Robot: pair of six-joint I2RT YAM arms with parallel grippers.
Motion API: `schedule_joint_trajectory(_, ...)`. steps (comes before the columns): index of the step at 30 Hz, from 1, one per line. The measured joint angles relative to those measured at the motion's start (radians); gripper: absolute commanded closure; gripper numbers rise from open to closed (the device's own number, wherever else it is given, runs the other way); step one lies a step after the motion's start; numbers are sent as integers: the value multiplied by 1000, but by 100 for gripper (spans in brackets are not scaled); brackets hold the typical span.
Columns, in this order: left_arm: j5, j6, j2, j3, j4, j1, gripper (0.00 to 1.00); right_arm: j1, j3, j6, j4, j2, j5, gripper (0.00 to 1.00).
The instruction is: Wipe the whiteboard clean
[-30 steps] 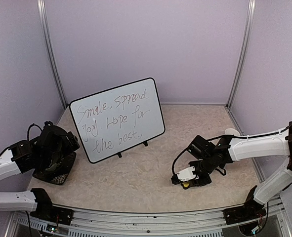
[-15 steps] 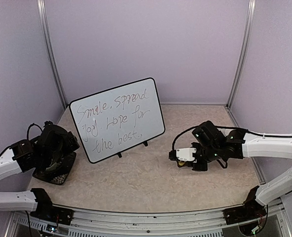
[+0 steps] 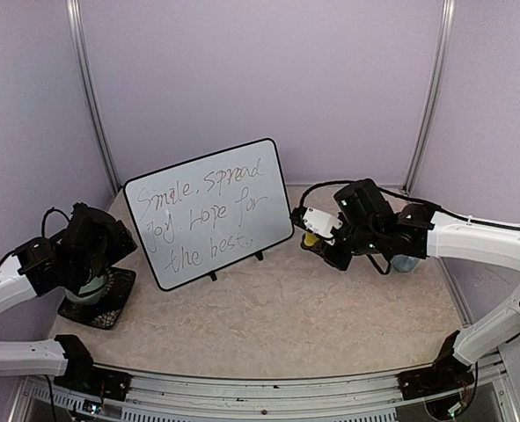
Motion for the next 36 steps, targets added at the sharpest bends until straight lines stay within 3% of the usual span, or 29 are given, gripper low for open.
schedule_joint_trajectory(7, 2, 55, 31, 43, 3, 75, 1, 0, 44, 108, 48, 12, 6, 92)
schedule_joint_trajectory(12, 69, 134, 42, 60, 62, 186, 1, 0, 58, 161, 103, 19, -25, 92)
schedule_joint_trajectory(25, 424, 351, 129, 78, 363, 477, 2, 0, 10, 271, 351, 2, -114, 89)
schedule_joint_trajectory(36, 804, 495, 159, 55, 683, 572, 5, 0, 33, 311, 415, 26, -218, 88)
